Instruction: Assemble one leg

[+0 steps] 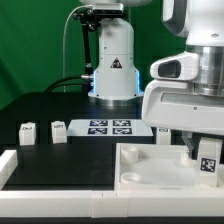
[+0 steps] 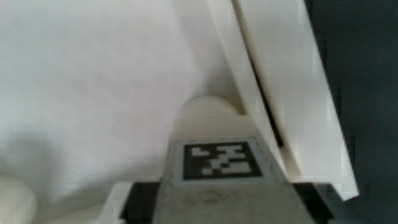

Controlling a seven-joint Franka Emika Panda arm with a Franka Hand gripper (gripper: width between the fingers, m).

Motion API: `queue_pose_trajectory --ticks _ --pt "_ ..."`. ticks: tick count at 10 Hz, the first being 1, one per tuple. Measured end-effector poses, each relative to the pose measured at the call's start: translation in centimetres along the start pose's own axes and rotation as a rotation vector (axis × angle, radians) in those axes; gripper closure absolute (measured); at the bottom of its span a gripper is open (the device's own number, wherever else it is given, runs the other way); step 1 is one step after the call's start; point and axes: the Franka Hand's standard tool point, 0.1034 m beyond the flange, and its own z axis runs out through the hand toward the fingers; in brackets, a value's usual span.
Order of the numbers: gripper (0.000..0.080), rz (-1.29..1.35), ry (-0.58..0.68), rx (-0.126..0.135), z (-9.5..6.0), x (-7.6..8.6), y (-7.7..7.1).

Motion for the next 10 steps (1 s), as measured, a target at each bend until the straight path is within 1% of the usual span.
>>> queue_pose_trajectory --ticks 3,5,6,7,8,9,10 --pt "0.0499 0.205 0.006 -0.025 -0.1 0.4 1.1" --pt "0.0499 0.340 0.012 -0.053 -0.1 0.7 2.2" --pt "0.0495 0.319 0.015 -0.059 -0.1 0.8 2.5" --pt "0.0410 0.320 0.014 -0.058 -0.1 0.8 2.4" --pt "0.0255 0.320 0.014 -0.058 -0.1 0.8 2.4" --pt "0.0255 0.320 0.014 -0.059 -0.1 0.8 2.4" --pt "0.0173 0.320 0.014 -0.059 0.0 0.8 2.4"
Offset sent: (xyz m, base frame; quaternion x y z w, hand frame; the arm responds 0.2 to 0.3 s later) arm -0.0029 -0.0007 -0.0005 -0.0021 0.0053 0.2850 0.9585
